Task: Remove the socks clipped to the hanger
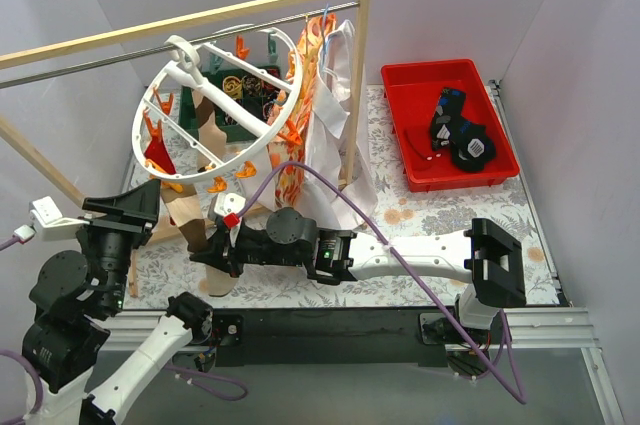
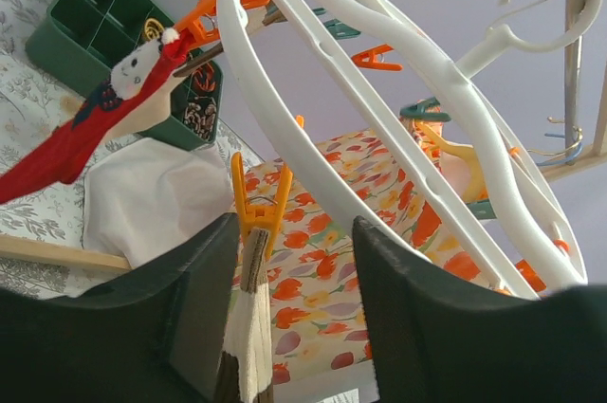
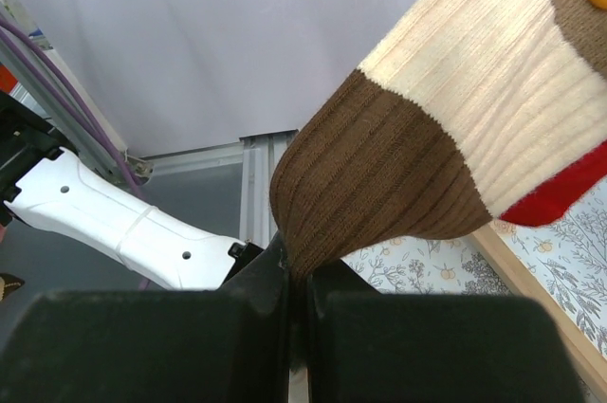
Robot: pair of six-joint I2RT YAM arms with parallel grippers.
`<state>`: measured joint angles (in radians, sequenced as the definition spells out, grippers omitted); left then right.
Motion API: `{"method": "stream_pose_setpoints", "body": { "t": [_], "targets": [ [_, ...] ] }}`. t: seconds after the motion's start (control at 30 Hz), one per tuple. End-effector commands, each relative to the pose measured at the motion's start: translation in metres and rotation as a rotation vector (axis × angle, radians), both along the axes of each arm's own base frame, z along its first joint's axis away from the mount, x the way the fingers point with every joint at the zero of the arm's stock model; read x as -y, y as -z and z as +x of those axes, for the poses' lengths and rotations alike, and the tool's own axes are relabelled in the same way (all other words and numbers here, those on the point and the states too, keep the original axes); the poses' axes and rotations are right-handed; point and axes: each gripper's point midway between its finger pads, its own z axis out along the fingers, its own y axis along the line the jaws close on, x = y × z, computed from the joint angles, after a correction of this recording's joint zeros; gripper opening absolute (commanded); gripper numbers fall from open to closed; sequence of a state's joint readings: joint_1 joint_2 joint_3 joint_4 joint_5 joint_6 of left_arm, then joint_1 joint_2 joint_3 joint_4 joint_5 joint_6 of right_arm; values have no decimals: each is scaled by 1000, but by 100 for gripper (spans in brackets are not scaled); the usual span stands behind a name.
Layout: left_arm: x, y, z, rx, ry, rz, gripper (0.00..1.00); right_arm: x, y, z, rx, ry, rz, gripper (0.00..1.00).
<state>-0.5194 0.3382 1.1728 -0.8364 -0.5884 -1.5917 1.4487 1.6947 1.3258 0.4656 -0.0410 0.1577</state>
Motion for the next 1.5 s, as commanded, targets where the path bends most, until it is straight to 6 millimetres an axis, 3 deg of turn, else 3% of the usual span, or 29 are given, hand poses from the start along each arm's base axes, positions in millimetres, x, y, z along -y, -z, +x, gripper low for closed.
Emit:
{"method": "stream_pose_setpoints", "body": {
  "t": [0.0, 0.3, 0.53, 0.77, 1.0, 1.23, 1.47],
  "targets": [
    [0, 2, 9, -29, -30, 1, 46, 11, -32, -4, 9, -4, 78, 1],
    [-5, 5, -6, -2, -16, -75, 41, 13, -34, -4, 17, -1, 81, 1],
    [-11, -1, -15, 17, -19, -71, 45, 12, -35, -4, 16, -7, 84, 1],
    [-12, 4, -3, 17, -57, -48, 50, 12, -35, -6, 11, -15, 85, 1],
    [0, 3, 11, 14, -33, -21, 50, 14, -36, -6, 9, -14, 87, 1],
    [-4, -5, 19, 34, -70, 13, 51, 17, -36, -6, 11, -12, 87, 1],
    [2, 3, 28, 17, -69, 20, 45, 20, -35, -5, 12, -7, 85, 1]
  ]
}}
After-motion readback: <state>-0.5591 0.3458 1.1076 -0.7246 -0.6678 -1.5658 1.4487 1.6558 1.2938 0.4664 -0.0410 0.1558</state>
